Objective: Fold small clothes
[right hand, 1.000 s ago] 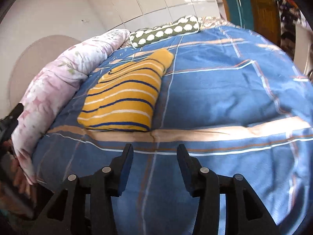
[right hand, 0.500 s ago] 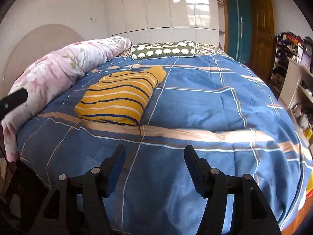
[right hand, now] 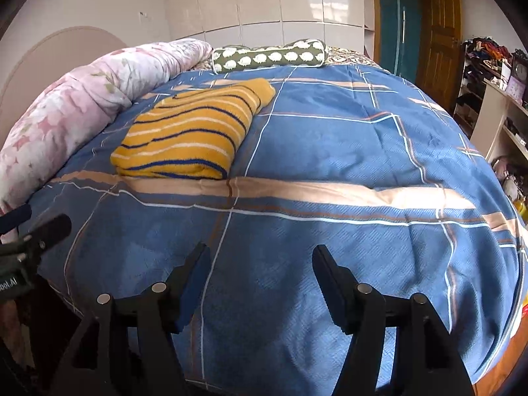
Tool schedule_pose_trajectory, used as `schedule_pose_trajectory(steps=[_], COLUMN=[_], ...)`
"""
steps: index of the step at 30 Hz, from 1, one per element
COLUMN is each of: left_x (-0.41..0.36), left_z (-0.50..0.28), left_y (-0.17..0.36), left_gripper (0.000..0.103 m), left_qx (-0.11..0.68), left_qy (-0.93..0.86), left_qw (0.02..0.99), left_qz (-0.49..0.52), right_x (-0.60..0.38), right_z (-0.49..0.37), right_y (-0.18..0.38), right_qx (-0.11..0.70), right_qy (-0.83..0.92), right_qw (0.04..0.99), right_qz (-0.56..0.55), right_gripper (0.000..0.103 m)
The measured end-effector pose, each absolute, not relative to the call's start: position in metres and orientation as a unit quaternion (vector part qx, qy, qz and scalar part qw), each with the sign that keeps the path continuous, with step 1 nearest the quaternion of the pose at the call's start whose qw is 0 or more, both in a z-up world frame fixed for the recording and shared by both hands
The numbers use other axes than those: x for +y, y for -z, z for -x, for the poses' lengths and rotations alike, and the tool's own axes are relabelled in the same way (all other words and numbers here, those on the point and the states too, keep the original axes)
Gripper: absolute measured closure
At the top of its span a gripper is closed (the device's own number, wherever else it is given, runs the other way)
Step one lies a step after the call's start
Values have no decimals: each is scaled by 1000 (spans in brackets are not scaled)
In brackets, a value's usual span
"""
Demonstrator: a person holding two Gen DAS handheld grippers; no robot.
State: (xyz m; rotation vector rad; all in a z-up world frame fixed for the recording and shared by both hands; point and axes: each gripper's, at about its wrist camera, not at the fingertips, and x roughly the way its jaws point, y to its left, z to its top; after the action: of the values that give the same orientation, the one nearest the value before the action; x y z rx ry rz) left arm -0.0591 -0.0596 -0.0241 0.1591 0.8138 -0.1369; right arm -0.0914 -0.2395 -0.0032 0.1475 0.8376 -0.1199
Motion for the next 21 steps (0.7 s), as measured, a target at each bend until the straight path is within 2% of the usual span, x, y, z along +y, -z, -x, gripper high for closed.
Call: schedule_pose_trajectory(steps=[21], left_x=[-75], left_z=[58], left_y=[45], left_gripper=[0], left_qx=[434], left_qy=[87], left_qw=[892], left_qz=[-88], right_x=[-243], right_z=[88], right_y=[11], right_qx=[417], right_qy=[77], right_qw=[903], right_qz=[-73], right_gripper=[29])
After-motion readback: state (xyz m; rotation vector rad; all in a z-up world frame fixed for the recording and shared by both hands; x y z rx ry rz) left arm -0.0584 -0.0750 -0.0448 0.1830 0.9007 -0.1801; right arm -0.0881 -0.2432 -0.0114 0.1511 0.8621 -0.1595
